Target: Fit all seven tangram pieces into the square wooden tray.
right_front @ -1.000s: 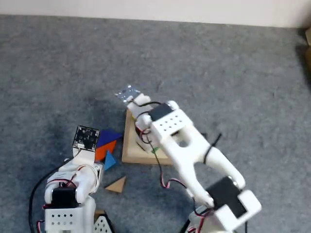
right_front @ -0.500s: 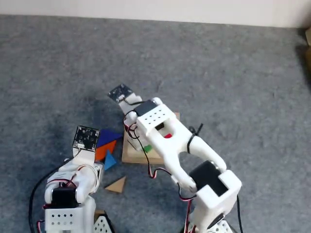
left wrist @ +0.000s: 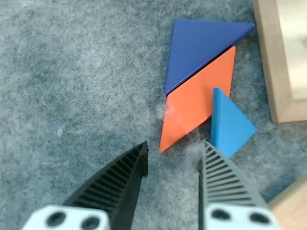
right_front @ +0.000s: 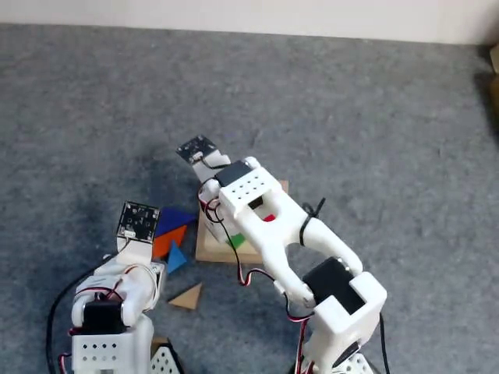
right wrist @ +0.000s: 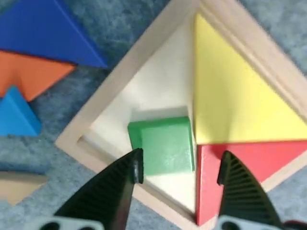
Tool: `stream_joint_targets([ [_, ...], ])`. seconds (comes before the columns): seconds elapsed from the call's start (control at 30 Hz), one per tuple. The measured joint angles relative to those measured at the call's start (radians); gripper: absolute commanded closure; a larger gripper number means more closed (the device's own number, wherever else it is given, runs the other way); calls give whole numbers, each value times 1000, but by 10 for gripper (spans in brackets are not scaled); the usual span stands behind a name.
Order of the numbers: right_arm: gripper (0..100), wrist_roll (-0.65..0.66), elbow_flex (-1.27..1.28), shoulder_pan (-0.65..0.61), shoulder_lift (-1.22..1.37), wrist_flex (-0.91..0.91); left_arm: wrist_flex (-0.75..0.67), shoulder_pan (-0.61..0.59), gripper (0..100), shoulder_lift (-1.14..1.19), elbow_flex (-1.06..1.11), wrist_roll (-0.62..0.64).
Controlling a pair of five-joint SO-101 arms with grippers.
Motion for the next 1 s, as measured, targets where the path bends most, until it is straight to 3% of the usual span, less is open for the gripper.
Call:
stream_joint_targets([
  [0.27,950,26,-15,0,-74,9,0,0,829,0,0,0],
  [0.57,950,86,193,143,-420,44,0,0,832,0,0,0],
  [1.0,950,87,746,442,-988,44,0,0,832,0,0,0],
])
